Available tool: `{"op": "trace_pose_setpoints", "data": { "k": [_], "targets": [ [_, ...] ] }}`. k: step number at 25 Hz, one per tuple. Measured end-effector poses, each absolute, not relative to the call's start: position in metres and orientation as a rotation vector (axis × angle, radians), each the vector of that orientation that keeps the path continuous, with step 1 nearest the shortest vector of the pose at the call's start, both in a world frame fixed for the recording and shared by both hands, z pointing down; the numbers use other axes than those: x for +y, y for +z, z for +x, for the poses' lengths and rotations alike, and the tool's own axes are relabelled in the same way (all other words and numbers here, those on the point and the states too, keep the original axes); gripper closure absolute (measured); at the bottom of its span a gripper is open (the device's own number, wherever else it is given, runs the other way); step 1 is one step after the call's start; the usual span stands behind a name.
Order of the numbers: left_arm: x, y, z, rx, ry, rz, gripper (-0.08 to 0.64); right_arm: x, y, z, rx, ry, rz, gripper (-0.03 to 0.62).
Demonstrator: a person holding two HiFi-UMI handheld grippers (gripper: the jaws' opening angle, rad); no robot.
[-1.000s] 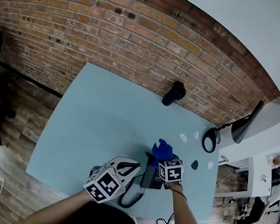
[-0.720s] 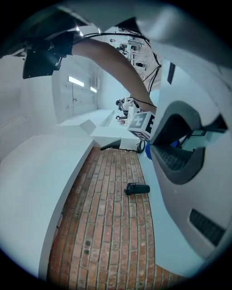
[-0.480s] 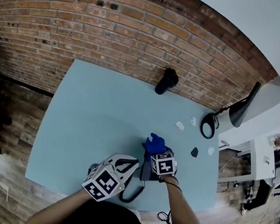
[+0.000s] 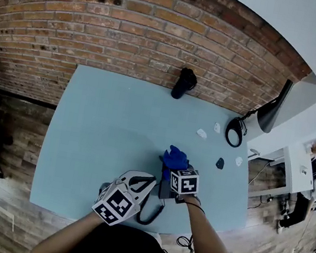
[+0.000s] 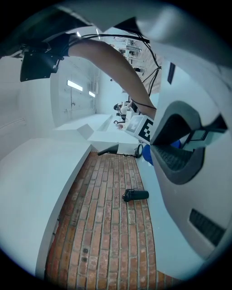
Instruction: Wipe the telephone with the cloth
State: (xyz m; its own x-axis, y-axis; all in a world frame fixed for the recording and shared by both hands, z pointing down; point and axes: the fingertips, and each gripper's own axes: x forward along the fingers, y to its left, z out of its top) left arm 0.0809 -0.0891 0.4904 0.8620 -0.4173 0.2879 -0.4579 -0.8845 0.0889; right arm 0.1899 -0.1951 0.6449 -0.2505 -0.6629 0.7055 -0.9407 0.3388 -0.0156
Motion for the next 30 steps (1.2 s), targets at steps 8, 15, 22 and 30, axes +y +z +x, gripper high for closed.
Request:
{"op": "trace_pose_setpoints", "data": {
  "k": [8, 15, 22, 30],
  "targets": [
    [-0.084, 0.494, 0.087, -0.657, 0.404, 2.885, 0.549, -0.178, 0.658, 0.190, -1.899, 0.492, 1.304, 0.465],
    [-0.080, 0.494, 0.090, -0.640, 0.414, 2.893, 0.549, -0.173, 0.660, 0.190, -1.878, 0.502, 1.287, 0.465],
    [-0.081, 0.496, 0.090, -0.638, 0.412, 2.892, 0.549, -0.161, 0.666, 0.191, -1.877, 0.524, 1.306, 0.465],
    [-0.081, 0.496, 0.092, -0.631, 0.414, 2.891, 0.549, -0.144, 0.672, 0.193, -1.871, 0.552, 1.304, 0.465]
  ]
}}
